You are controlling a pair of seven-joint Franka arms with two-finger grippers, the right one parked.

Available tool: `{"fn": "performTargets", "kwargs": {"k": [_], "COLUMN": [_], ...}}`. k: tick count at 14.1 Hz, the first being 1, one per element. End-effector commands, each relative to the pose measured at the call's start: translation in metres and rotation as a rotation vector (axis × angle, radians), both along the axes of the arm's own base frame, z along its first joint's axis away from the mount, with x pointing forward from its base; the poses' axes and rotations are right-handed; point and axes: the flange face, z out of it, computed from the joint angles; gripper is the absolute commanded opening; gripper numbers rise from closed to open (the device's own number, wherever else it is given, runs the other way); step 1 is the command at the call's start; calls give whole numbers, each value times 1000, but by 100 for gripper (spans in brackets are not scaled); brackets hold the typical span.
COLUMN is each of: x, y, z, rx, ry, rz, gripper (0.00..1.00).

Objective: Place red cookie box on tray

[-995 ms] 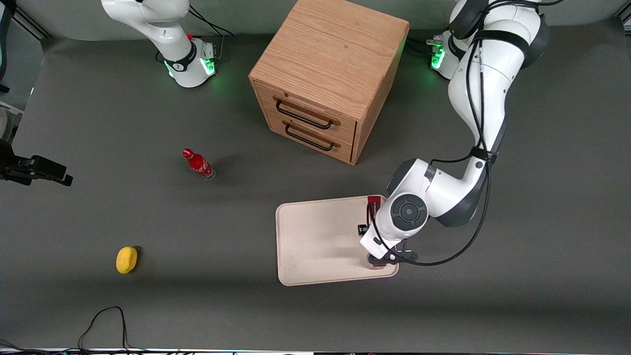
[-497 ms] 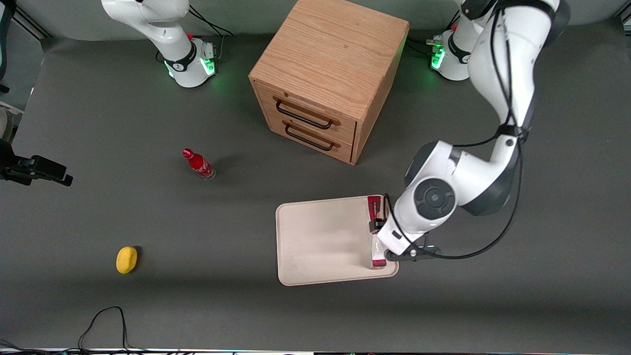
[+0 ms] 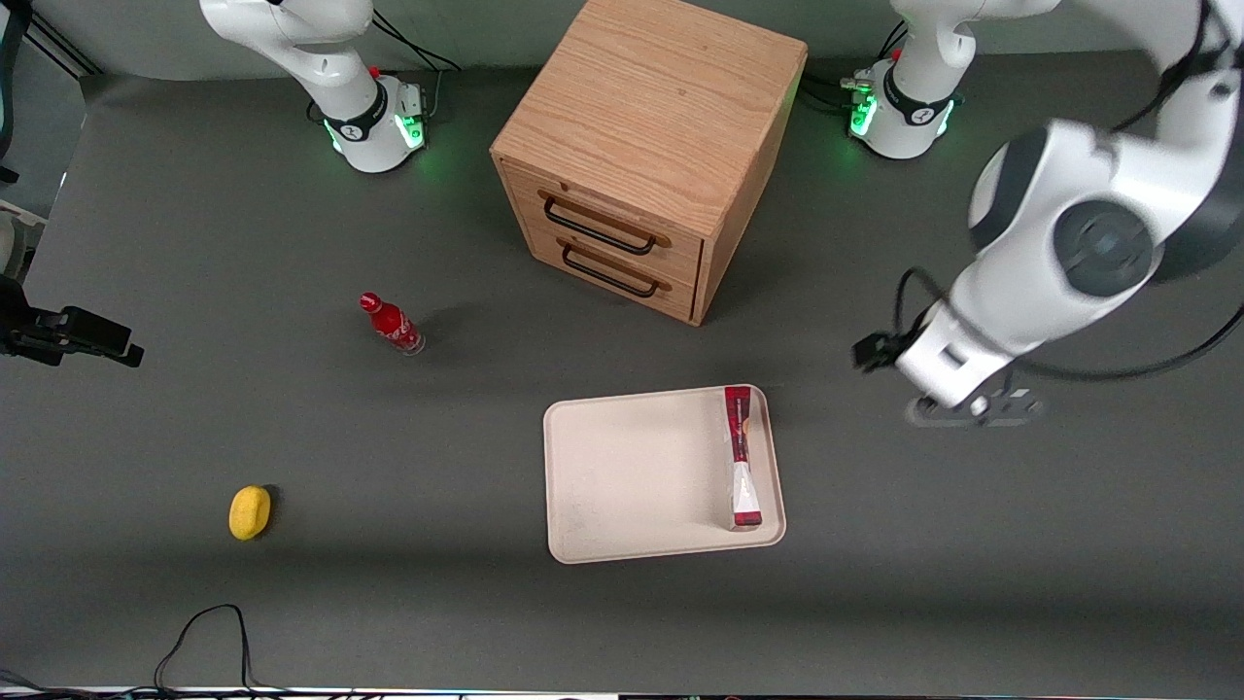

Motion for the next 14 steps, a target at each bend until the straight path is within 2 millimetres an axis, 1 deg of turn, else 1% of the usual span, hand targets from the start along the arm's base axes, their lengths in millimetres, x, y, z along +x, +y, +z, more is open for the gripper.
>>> {"fn": "performTargets", "kwargs": {"k": [1,2,3,4,6,8,9,10,11,12,14], "x": [-55,-65,-73,-78,-78,-74,-71,-65,-59,-58,-59], "y": [61,82,97,109,138,168,176,175,177,176,186], "z": [24,31,40,45,53,59,60,68,69,70,77], "rx": [8,1,-5,-7,-8,-3,2,19,23,24,20], "ry": [2,-4,-14,-2,15,12,16,4,4,17,9], "rz": [-9,-1,2,13,64,115,116,69,45,35,56], "gripper": [100,100,100,100,100,100,100,100,100,100,100]}}
